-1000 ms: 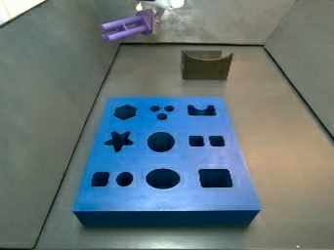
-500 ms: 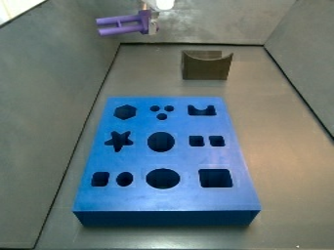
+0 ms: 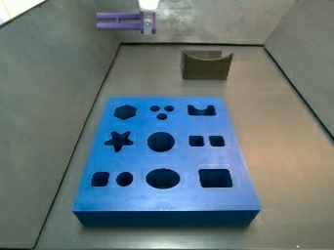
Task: Pick up the 3 prong object. Move up. Rotate the 3 prong object. Place the 3 prong object on the fixture. Regrasp the 3 prong object. Move to above the board. Insert the 3 prong object.
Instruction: Rotate the 3 prong object.
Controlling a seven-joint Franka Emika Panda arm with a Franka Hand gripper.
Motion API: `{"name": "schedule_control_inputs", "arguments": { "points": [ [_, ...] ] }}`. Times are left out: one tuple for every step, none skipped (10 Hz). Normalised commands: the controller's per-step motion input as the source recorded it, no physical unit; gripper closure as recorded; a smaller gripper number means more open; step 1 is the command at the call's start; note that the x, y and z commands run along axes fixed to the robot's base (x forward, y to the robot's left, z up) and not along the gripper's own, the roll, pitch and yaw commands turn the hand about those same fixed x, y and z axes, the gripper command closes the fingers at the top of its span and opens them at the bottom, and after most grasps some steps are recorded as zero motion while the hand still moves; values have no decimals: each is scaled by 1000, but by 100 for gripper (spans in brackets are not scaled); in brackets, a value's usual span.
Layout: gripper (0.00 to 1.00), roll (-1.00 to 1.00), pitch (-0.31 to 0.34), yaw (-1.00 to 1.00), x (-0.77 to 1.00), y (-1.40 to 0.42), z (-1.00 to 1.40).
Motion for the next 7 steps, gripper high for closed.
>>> {"name": "schedule_control_inputs", "arguments": {
  "points": [
    [100,-12,-6,-1000,31,14,-38],
    [100,-12,-7,-1000,31,14,-38],
    [100,-13,-7,-1000,30,14,-38],
    [100,-14,-7,-1000,30,14,-38],
    [100,-14,-7,-1000,29,14,-38],
    [100,-15,-8,-1000,29,13,-38],
    [100,-16,-8,-1000,28,14,-38]
  ]
}}
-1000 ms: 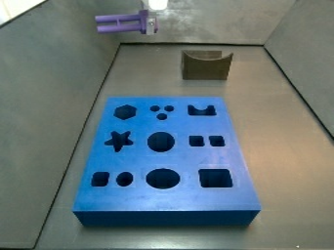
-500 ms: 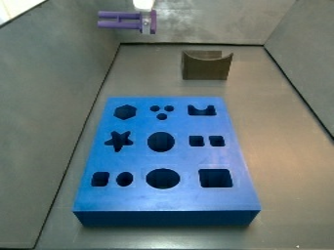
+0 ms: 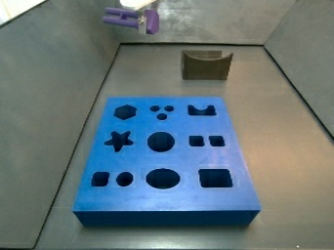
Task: Pick up the 3 prong object. Move up. Rotate the 3 prong object. Place the 3 prong object on the fixture. Regrasp the 3 prong object. Move to above the board. Insert the 3 prong object.
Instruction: Rotate the 3 prong object.
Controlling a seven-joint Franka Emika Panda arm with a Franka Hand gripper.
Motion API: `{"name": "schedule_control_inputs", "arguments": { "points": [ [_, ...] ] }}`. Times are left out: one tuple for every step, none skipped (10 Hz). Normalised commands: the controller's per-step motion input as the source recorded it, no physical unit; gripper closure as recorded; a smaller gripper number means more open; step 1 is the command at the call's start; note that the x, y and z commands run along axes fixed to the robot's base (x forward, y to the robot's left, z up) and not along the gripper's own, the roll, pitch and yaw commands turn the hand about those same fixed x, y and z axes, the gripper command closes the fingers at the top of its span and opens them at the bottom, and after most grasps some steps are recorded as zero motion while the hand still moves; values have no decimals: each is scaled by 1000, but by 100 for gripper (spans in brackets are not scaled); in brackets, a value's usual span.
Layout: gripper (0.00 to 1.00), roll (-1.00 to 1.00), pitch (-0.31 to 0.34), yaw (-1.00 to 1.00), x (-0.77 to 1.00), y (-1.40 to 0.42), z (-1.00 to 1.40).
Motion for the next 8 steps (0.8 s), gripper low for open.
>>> {"name": "schedule_control_inputs", "arguments": {
  "points": [
    [100,-17,-8,-1000,28,13,-38],
    [100,-18,-9,-1000,28,14,-38],
    [100,-20,-9,-1000,27,14,-38],
    [100,-21,-10,-1000,27,14,-38],
    [100,-22,-10,-1000,27,14,-38],
    [100,-25,-11,-1000,26,14,-38],
    [100,-26,-12,-1000,26,14,-38],
    [100,-30,-14,-1000,26,14,-38]
  ]
}}
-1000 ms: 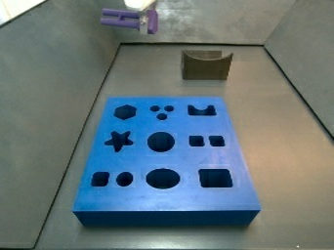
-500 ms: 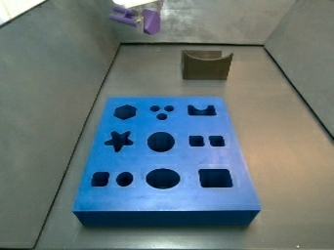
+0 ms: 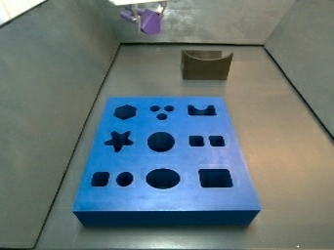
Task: Pick up the 3 prong object. Move up. Rotate the 3 prong object. Place the 3 prong object on the fixture. Regrasp the 3 prong object. Move to above the board. Insert the 3 prong object.
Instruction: Rotate the 3 prong object.
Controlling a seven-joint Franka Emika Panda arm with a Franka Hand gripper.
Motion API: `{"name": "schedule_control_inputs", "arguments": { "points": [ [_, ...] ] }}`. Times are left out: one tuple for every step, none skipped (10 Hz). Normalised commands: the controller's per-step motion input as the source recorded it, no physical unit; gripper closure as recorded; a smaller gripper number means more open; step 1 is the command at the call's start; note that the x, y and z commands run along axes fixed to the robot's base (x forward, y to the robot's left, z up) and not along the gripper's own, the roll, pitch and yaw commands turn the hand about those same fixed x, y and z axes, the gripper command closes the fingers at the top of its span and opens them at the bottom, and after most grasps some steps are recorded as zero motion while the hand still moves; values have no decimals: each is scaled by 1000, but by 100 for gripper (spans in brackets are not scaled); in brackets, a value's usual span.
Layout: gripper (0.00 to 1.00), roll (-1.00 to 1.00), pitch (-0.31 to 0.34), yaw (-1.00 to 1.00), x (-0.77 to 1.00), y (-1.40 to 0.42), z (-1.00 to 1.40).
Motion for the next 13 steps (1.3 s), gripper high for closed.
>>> {"name": "schedule_control_inputs", "arguments": {
  "points": [
    [100,-34,-15,-1000,25,14,-38],
    [100,-36,-16,-1000,25,14,-38],
    [100,-41,-18,-1000,25,14,-38],
    [100,-50,-22,-1000,25,14,-38],
    [100,-58,-26,-1000,25,14,-38],
    [100,-75,-33,-1000,25,15,-38],
    [100,-82,-36,-916,24,15,-38],
    [100,-82,-36,-583,24,15,-38],
    [100,-82,-36,-338,24,15,-38],
    [100,-82,-36,-223,24,14,-38],
    [100,0,0,0,0,0,-1000],
    [100,2,-7,33,5,1,-1000],
    [100,5,-11,33,11,4,-1000]
  ]
}}
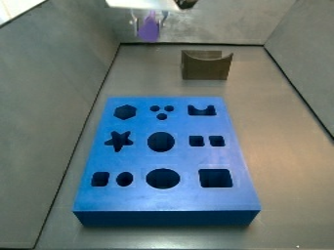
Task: Pick up the 3 prong object. Move up. Rotate the 3 prong object. Place the 3 prong object on the fixture. Regrasp the 3 prong object. Move to above the board. Insert the 3 prong object.
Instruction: Rotate the 3 prong object.
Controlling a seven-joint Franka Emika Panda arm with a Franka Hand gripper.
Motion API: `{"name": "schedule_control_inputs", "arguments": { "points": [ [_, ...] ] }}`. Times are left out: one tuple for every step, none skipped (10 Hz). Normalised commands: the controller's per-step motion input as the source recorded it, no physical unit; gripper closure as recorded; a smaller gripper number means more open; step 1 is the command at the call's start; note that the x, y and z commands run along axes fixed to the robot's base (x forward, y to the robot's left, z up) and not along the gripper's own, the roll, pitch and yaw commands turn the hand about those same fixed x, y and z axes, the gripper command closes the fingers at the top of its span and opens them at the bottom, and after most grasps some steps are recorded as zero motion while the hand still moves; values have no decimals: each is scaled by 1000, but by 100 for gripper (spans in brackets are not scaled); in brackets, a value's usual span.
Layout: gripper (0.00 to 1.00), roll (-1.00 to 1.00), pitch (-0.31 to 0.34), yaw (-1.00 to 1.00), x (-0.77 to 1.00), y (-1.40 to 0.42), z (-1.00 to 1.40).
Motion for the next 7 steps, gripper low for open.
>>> {"name": "schedule_control_inputs", "arguments": {
  "points": [
    [100,8,-12,31,13,6,-1000],
    [100,13,-12,23,21,9,-1000],
    [100,16,-9,17,31,12,-981],
    [100,18,1,13,35,13,-757],
    [100,19,3,12,39,14,-655],
    [100,22,6,10,44,15,-445],
    [100,25,5,9,39,14,-297]
  ]
}}
